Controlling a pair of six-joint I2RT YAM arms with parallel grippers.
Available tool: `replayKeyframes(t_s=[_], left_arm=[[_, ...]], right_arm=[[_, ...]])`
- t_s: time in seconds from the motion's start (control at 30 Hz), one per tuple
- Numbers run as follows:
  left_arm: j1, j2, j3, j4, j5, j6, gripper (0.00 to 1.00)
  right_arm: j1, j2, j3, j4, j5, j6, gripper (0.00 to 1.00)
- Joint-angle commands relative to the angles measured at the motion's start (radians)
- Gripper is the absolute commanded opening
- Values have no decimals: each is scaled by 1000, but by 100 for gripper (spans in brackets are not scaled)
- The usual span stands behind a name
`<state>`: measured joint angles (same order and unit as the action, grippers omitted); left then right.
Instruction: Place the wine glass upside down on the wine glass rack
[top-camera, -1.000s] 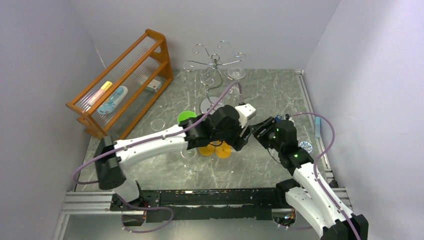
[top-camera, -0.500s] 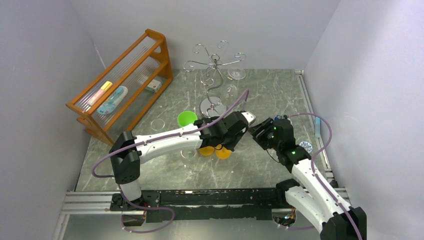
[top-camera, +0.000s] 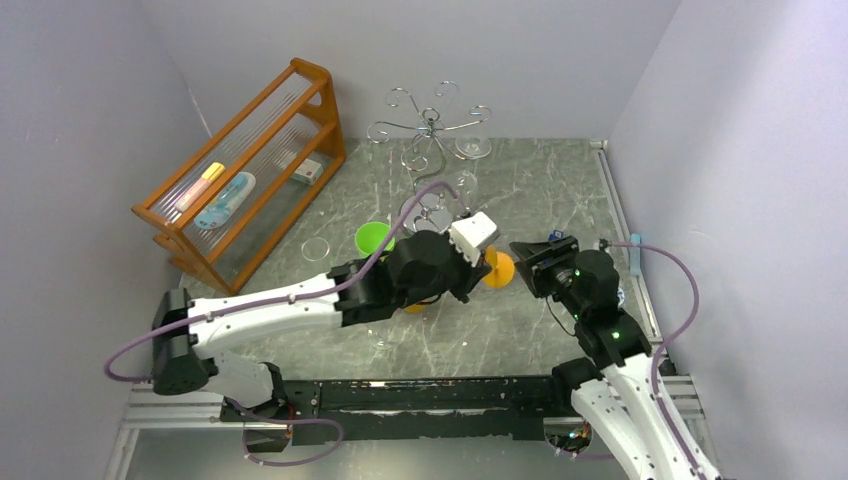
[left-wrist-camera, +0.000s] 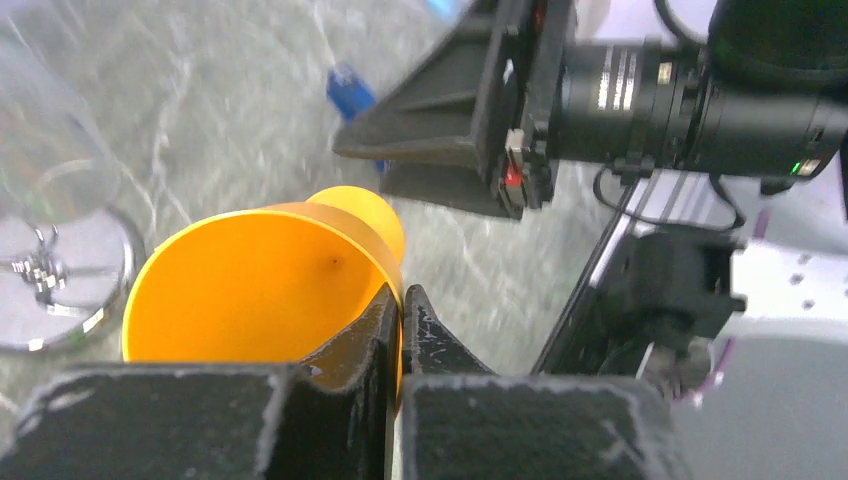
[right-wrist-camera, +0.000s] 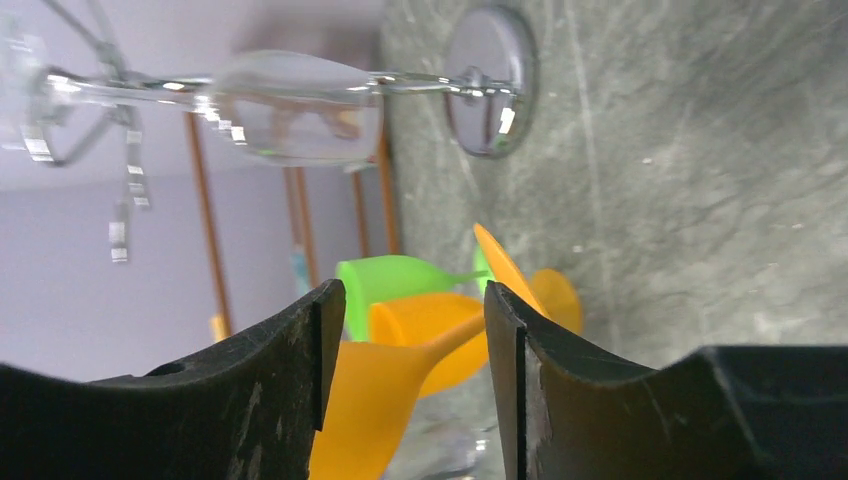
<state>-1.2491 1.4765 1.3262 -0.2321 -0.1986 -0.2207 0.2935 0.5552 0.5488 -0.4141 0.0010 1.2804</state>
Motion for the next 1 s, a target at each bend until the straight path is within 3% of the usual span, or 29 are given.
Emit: replayKeyframes(t_s=[0.0,0.13,0.3,0.57,0.97], left_arm=[[-21,-89,-159,437,-117,80,5],[-24,-123,-296,736,-163,121,5],[-26,-121,-392,978,-174,131,5],[-27,-131,-445,1085,-174,121,5],[-27,-140,-489,1149,-141,97,5]], right_arm=[[-4,-117,35,-85,75,207,56],[-4,-156,17,33,41,254,55],[-4,-39,42,122,-95,251,57],[-4,36,5,328,-123,345,57],[-4,110,-7,431,-171,417,38]])
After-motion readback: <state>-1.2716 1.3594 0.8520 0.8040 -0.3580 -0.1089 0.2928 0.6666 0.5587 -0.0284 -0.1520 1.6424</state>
